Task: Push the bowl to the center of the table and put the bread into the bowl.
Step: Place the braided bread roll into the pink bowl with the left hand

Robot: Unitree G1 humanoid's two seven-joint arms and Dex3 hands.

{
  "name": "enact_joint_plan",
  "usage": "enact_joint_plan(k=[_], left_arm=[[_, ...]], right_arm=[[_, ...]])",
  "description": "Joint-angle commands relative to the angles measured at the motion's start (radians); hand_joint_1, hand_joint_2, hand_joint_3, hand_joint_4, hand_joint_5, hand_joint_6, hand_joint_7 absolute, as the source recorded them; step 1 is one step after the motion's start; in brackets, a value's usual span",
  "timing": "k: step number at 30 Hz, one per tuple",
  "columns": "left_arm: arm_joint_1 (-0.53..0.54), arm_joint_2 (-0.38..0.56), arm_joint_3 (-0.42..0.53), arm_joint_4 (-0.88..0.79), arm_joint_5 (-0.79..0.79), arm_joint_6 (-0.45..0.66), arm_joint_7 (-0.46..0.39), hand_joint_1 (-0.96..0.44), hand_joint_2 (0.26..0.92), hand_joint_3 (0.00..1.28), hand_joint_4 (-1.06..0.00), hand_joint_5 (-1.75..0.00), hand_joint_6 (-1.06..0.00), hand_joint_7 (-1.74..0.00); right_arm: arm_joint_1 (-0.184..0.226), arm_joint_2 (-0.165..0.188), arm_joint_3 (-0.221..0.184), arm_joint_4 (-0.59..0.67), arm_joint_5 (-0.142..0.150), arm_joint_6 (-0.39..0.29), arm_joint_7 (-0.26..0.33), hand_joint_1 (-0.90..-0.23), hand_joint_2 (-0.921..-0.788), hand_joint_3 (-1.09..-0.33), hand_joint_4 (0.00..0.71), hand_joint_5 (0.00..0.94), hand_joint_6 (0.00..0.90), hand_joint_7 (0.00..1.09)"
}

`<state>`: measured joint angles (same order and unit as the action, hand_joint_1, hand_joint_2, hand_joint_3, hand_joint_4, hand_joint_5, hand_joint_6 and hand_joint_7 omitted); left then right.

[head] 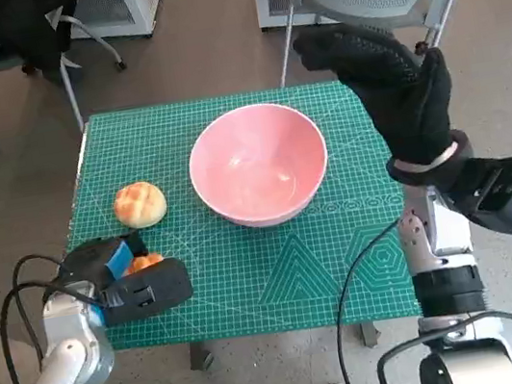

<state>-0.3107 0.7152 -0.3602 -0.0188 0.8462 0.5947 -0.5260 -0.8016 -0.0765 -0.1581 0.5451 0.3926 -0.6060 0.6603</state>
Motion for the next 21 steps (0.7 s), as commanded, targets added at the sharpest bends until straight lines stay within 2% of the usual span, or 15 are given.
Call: enact_joint_plan(k=[1, 3, 10, 12, 17, 21], left_arm=[[0.007, 0.020, 0.059, -0.115, -0.007, 0.008, -0.033, 0.01, 0.599, 0.71, -0.58, -1.58, -0.64, -1.10], [0.003, 0.020, 0.079, -0.154, -0.006, 0.010, -0.044, 0.01, 0.617, 0.66, -0.60, -1.54, -0.66, -1.07], [-0.044, 0.008, 0.154, -0.286, -0.011, 0.014, -0.079, 0.00, 0.778, 0.30, -0.71, -1.33, -0.72, -0.94], [-0.072, 0.003, 0.171, -0.328, -0.008, 0.018, -0.091, 0.00, 0.806, 0.23, -0.72, -1.30, -0.73, -0.92], [-0.146, -0.017, 0.192, -0.403, 0.004, 0.022, -0.104, 0.00, 0.831, 0.17, -0.75, -1.23, -0.73, -0.93], [-0.207, -0.040, 0.197, -0.437, 0.005, 0.015, -0.101, 0.00, 0.832, 0.16, -0.78, -1.15, -0.71, -1.00]], right_arm=[[0.016, -0.002, -0.005, 0.015, 0.008, 0.005, 0.007, -0.722, -0.921, -0.819, 0.040, 0.000, -0.001, 0.24], [0.014, -0.003, -0.006, 0.018, 0.009, 0.005, 0.009, -0.722, -0.921, -0.819, 0.040, 0.000, -0.001, 0.24], [0.007, 0.000, -0.009, 0.033, 0.011, 0.002, 0.012, -0.722, -0.921, -0.818, 0.040, 0.000, -0.001, 0.24], [0.006, 0.003, -0.008, 0.035, 0.010, -0.001, 0.013, -0.722, -0.921, -0.818, 0.040, 0.000, -0.001, 0.24], [0.002, 0.006, -0.007, 0.042, 0.010, -0.003, 0.014, -0.722, -0.921, -0.818, 0.041, 0.000, -0.001, 0.24], [-0.001, 0.007, -0.006, 0.043, 0.010, -0.003, 0.015, -0.722, -0.921, -0.818, 0.041, 0.001, -0.001, 0.24]])
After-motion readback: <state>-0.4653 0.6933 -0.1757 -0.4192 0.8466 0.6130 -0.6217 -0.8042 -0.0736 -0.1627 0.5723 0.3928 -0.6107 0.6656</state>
